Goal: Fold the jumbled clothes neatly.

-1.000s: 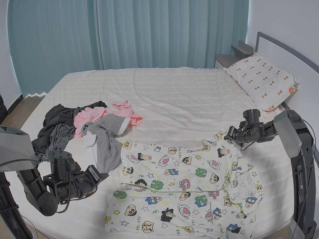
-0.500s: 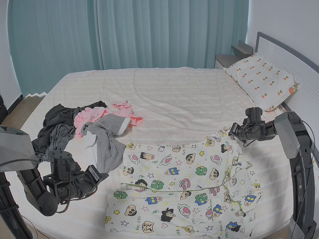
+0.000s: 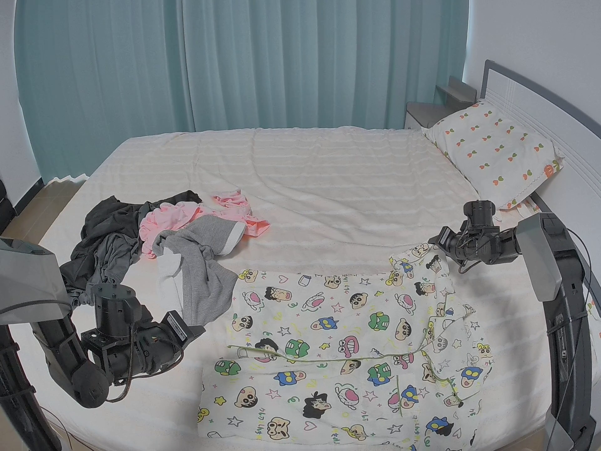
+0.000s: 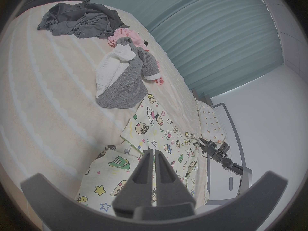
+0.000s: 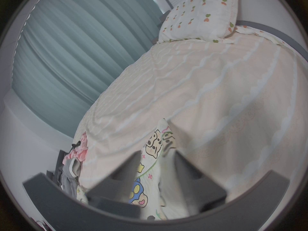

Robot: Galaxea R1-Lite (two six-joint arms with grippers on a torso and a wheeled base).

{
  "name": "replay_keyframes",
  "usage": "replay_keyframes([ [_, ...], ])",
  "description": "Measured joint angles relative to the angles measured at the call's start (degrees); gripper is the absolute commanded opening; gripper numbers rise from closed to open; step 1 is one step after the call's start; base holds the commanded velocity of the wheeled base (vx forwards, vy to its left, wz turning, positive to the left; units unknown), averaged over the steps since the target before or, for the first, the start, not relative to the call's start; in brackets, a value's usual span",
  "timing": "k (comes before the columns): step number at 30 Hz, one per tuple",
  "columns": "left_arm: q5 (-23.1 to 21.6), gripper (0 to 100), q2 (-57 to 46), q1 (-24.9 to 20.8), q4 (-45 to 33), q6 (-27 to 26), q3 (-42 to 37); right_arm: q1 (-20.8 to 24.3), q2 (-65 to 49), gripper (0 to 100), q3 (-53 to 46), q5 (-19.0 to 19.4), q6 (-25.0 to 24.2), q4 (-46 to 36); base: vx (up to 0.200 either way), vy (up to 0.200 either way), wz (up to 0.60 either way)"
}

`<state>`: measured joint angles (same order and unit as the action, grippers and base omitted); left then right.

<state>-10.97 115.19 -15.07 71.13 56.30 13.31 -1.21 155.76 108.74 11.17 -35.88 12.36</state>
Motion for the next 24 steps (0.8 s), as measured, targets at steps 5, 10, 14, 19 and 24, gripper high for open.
replay_keyframes([
  [5, 0.0, 0, 0.0, -0.1, 0.3, 0.0, -0.1, -0.3, -1.6, 100, -2.9, -0.7, -0.4, 0.0, 0.000, 0.000, 0.00],
  [10, 0.1, 0, 0.0, -0.4, 0.8, 0.0, -0.4, -0.5, -6.0, 100, -11.6, -0.7, -0.4, 1.3, 0.000, 0.000, 0.00],
  [14, 0.1, 0, -0.1, -1.2, 1.0, 0.4, -0.8, -0.3, -10.5, 100, -21.7, -1.0, -0.9, 5.1, -0.200, 0.000, 0.00],
  [19, 0.4, 0, -0.2, -2.3, 1.1, 0.9, -1.4, 1.0, -16.7, 100, -36.0, -2.0, -3.0, 13.5, -0.200, 0.000, 0.00],
  [24, 0.7, 0, -0.3, -3.0, 1.3, 1.2, -1.9, 2.5, -21.9, 100, -48.6, -2.6, -4.5, 22.0, -0.200, 0.000, 0.00],
])
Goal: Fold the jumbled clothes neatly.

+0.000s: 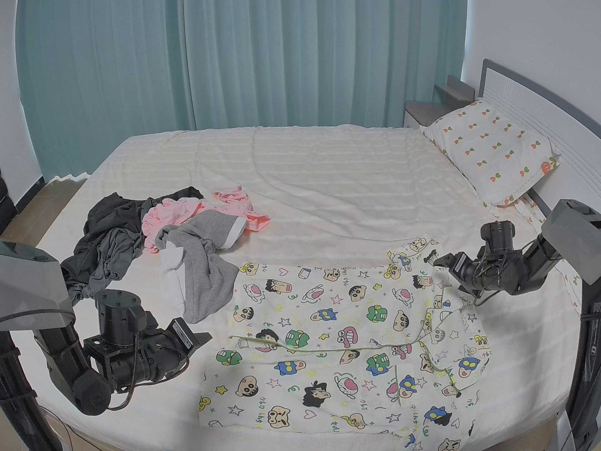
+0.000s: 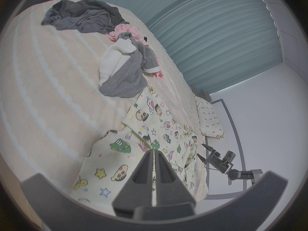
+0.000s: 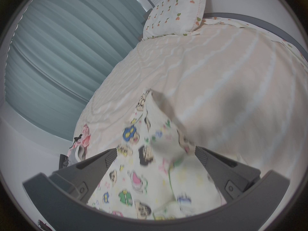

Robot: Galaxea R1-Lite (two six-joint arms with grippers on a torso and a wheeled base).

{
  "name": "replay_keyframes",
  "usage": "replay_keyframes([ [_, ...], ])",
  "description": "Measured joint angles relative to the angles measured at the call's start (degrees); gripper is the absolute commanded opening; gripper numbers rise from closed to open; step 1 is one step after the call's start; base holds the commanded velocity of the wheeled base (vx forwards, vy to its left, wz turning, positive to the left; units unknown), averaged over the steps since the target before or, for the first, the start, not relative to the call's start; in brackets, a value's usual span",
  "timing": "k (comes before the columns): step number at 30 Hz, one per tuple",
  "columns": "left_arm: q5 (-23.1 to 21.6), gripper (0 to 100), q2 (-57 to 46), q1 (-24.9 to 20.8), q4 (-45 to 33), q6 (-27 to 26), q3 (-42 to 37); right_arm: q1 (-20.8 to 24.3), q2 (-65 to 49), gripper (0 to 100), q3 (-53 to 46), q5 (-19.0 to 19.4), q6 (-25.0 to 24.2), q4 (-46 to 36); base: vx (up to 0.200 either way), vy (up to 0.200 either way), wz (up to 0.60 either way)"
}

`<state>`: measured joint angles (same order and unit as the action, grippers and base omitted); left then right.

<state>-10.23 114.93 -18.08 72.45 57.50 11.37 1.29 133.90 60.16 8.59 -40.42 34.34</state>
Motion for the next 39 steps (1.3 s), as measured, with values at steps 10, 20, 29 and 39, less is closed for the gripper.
replay_keyframes([
  [10, 0.6, 0, 0.0, -1.2, 1.1, -0.5, -1.6, 4.2, -10.1, 100, -30.4, -1.3, -2.6, 23.9, -0.200, 0.000, 0.00],
  [20, 0.5, 100, 1.7, -1.8, 2.9, -6.6, -4.0, 8.1, -13.9, 100, -53.8, -2.0, -4.5, 49.5, 0.000, 0.000, 0.00],
  [29, -1.0, 100, 5.0, -0.8, 6.7, -15.0, -5.3, 10.8, -11.8, 100, -58.9, -2.2, -4.8, 54.6, 0.000, 0.000, 0.00],
  [39, -1.4, 100, 15.5, 2.8, 7.3, -36.5, -0.7, 11.2, -10.6, 100, -59.1, -1.8, -4.6, 54.6, 0.000, 0.000, 0.00],
])
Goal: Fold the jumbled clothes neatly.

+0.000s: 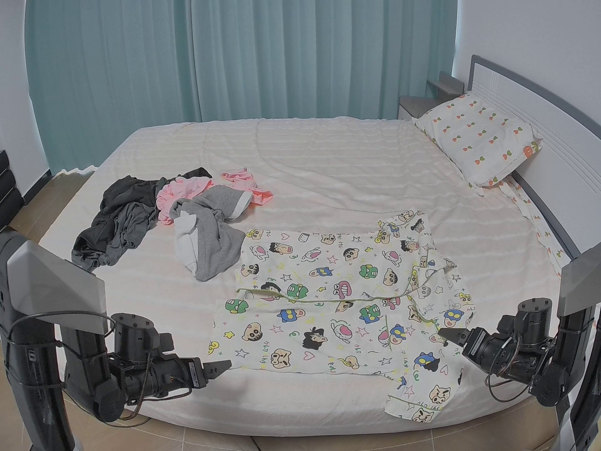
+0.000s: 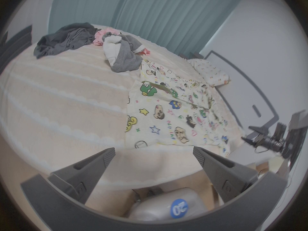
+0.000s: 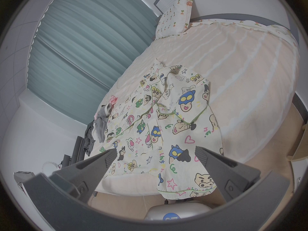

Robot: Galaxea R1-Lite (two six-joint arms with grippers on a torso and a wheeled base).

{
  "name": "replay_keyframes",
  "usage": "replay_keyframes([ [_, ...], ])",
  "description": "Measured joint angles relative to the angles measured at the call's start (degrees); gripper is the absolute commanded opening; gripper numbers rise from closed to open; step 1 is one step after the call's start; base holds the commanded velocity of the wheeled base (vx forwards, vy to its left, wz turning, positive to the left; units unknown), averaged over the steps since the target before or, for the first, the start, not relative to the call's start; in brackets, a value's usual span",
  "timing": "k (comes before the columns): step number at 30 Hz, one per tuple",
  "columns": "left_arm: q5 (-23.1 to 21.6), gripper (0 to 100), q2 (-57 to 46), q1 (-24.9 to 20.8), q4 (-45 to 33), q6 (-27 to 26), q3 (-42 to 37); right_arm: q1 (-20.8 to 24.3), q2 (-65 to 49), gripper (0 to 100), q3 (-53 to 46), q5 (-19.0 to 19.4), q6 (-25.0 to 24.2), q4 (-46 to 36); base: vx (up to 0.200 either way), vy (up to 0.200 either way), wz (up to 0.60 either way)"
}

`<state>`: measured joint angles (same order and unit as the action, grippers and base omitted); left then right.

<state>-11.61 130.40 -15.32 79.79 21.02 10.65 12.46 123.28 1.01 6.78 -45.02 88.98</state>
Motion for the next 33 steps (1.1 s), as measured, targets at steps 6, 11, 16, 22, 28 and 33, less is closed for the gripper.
replay_keyframes([
  [6, -0.2, 100, 5.7, 0.0, -0.7, -2.4, 6.8, 0.1, 0.2, 100, 0.0, 0.0, 0.0, 0.0, 0.000, 0.000, 0.00],
  [11, -0.2, 100, 8.5, -1.8, -1.3, -2.7, 10.9, 0.1, 0.2, 100, 0.0, -0.1, 0.1, 0.0, 0.000, 0.000, 0.00],
  [16, -0.1, 100, 9.8, -3.2, -4.5, -2.9, 13.0, 0.1, 0.2, 100, 0.0, -0.3, 0.1, 0.0, 0.000, 0.000, 0.00],
  [22, 0.2, 100, 9.6, -3.3, -7.3, -4.1, 13.5, 0.1, 0.2, 100, 0.0, -0.4, 0.1, 0.0, 0.000, 0.000, 0.00],
  [28, 0.3, 100, 8.1, -1.8, -8.9, -5.0, 12.2, 0.1, 0.3, 100, 0.0, -0.4, 0.1, 0.0, 0.000, 0.000, 0.00],
  [33, 0.3, 100, 7.0, -0.7, -12.9, -7.4, 11.7, 0.1, 0.3, 100, 0.0, -0.4, 0.1, 0.0, 0.000, 0.000, 0.00],
])
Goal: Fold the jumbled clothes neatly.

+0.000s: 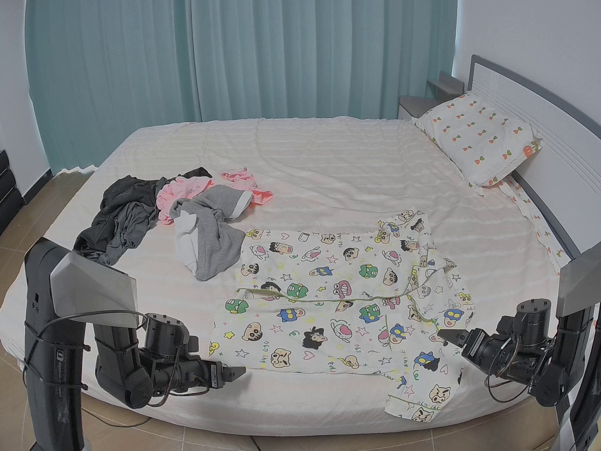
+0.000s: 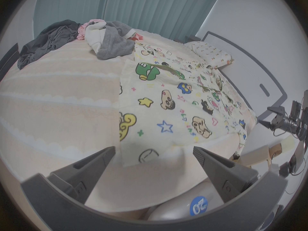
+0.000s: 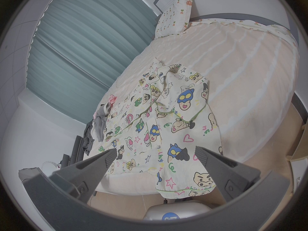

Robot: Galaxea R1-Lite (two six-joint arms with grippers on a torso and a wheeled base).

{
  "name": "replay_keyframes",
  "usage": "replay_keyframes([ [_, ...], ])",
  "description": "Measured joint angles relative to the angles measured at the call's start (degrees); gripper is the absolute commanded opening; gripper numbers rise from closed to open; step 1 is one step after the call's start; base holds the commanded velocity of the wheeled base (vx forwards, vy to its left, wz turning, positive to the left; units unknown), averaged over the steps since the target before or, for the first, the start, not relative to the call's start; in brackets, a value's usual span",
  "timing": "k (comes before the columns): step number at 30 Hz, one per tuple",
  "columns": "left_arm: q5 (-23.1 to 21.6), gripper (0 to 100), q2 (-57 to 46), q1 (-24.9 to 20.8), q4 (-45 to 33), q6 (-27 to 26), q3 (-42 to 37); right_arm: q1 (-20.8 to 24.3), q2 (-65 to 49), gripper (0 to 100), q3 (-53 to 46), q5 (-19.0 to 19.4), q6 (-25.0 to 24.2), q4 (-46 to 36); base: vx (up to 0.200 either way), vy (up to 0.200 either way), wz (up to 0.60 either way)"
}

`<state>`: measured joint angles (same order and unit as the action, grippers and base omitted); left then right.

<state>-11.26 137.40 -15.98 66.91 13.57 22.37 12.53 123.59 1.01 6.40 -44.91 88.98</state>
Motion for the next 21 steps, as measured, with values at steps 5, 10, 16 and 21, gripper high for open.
replay_keyframes([
  [5, 0.2, 100, -0.5, 0.8, -1.3, -1.0, 1.6, 0.0, 0.1, 100, 0.0, 0.0, 0.0, 0.0, 0.000, 0.000, 0.00],
  [10, 2.0, 100, 0.6, 0.6, -1.5, -1.7, 4.9, 0.0, 0.1, 100, 0.0, -0.1, 0.0, 0.0, 0.000, 0.000, 0.00],
  [16, 3.7, 100, 1.5, 0.1, -3.7, -4.7, 7.1, 0.0, 0.2, 100, 0.0, -0.2, 0.0, 0.0, 0.000, 0.000, 0.00],
  [21, 4.9, 100, 2.0, -0.9, -4.1, -6.2, 7.8, 0.0, 0.2, 100, 0.0, -0.1, 0.0, 0.0, 0.000, 0.000, 0.00],
])
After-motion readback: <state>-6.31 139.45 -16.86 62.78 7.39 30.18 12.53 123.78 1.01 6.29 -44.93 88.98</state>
